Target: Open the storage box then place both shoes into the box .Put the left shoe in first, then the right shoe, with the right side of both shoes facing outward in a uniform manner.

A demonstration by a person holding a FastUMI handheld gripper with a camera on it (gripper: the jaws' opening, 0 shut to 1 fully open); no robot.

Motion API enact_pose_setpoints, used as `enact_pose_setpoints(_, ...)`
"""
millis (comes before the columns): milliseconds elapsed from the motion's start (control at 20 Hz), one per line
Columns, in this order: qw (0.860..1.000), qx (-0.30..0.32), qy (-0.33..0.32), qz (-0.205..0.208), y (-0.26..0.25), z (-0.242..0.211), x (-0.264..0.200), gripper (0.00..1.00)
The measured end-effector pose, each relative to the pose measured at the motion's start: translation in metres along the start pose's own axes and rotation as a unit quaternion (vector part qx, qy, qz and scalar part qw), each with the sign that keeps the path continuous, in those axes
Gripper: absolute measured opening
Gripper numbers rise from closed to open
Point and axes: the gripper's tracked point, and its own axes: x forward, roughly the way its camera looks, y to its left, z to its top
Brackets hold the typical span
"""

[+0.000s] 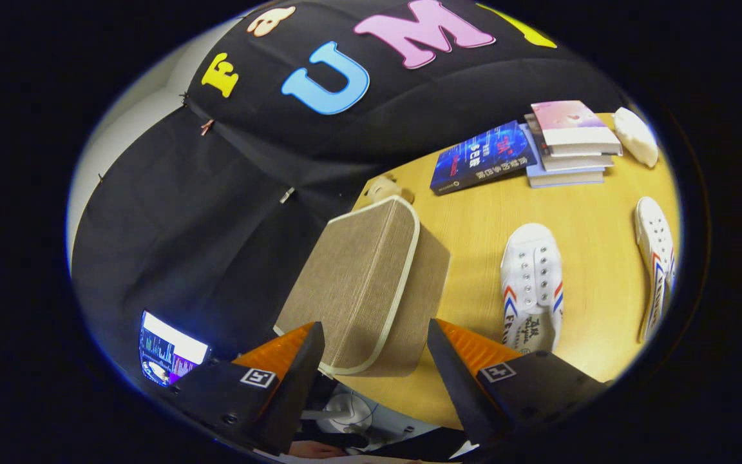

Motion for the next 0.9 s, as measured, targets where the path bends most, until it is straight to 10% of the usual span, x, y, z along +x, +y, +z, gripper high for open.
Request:
enact_pose_setpoints(400,0.992,0.036,0.046,0.109,0.01,-0.029,0.046,0.98)
enact_pose_setpoints(900,0.947,0.225,0.098,0.206,0.024,-0.035,0.067,0.96)
